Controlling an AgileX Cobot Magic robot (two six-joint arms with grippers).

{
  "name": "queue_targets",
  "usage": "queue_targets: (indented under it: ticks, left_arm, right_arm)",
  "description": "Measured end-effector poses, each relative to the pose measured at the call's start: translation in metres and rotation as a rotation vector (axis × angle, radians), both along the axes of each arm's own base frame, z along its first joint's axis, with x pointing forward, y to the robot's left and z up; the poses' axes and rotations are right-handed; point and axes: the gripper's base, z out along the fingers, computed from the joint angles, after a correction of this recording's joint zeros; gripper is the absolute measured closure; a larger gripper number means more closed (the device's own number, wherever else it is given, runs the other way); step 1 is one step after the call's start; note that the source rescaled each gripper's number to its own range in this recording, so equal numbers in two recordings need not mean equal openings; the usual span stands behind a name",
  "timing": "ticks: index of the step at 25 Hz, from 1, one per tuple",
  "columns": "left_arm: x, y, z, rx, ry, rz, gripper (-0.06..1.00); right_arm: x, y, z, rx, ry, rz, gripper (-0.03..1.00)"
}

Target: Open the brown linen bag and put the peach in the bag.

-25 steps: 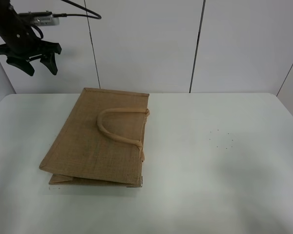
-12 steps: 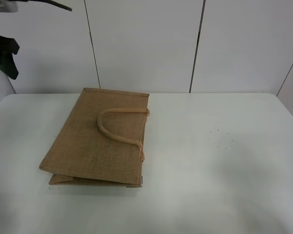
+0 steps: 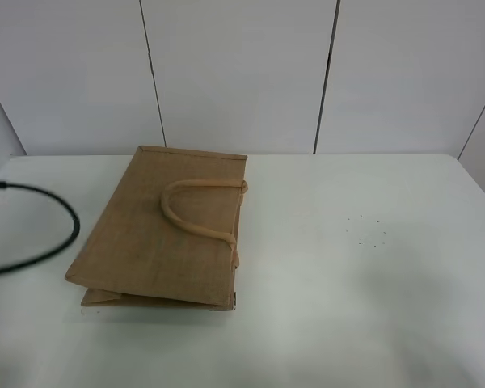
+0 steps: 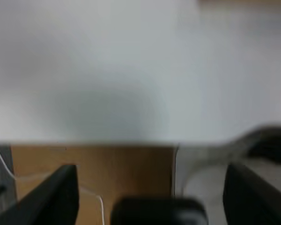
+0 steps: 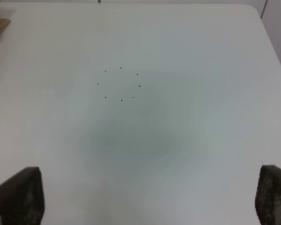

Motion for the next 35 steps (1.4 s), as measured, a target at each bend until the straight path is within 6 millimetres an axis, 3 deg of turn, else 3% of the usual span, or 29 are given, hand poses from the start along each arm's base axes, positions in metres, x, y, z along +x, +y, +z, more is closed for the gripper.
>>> queue_targets:
  ticks: [4,12,28,35]
  left_arm:
    - [-0.036,-0.001,-0.022,-0.028,-0.089,0.002,0.09]
    - [-0.076,-0.001,-0.009,-0.04,-0.424,-0.018,0.09]
    - [-0.131,0.0,-0.002,-0.042,-0.808,-0.024,0.09]
    - [-0.134,0.0,-0.003,-0.042,-0.828,-0.025,0.09]
  right_arm:
    - [0.0,0.0,0.0,0.0,0.0,0.0,-0.03]
    - [0.0,0.0,0.0,0.0,0.0,0.0,-0.03]
    - [0.0,0.0,0.0,0.001,0.0,0.0,-0.03]
    - [0.0,0.0,0.0,0.001,0.0,0.0,-0.03]
